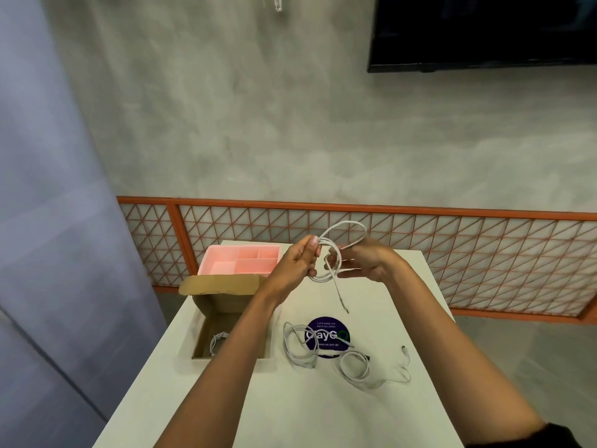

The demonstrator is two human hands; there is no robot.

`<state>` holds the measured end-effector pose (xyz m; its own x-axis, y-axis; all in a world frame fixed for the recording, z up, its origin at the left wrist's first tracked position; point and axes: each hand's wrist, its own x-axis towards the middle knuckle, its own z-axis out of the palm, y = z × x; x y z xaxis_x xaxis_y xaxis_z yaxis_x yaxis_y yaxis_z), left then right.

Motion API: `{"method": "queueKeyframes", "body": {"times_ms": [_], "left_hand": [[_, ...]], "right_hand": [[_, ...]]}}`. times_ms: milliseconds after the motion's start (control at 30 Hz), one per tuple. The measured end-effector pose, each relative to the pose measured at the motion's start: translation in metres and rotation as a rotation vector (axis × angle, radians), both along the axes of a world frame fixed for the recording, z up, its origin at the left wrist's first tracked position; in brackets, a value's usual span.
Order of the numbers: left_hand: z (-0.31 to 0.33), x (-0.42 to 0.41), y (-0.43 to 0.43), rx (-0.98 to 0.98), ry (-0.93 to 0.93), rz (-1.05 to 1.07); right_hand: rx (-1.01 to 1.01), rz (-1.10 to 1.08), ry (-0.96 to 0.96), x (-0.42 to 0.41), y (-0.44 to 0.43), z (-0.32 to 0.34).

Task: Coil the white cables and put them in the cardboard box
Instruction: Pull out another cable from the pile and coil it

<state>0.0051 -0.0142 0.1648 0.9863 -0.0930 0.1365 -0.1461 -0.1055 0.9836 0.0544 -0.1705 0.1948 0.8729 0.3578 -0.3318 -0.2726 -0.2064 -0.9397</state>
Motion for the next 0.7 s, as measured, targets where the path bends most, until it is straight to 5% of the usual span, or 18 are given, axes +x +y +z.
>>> {"method": "queueKeyframes", "body": {"times_ms": [167, 300, 533, 700], "left_hand": [[-0.007, 0.004, 0.006, -0.032, 0.002, 0.082], [-0.009, 0.004, 0.007, -0.032, 0.004, 0.096], [-0.009, 0.004, 0.001, 0.014, -0.01, 0.157], [-0.008, 0.005, 0.006, -0.07, 0.031, 0.167]], "right_hand": [[0.115, 0.234, 0.064, 0.0, -0.002, -0.009], [0.23, 0.231, 0.161, -0.004, 0.0, -0.013], [0.152, -0.01, -0.044, -0.006, 0.013, -0.018], [0.264, 0.132, -0.016, -0.009, 0.009, -0.02]]}}
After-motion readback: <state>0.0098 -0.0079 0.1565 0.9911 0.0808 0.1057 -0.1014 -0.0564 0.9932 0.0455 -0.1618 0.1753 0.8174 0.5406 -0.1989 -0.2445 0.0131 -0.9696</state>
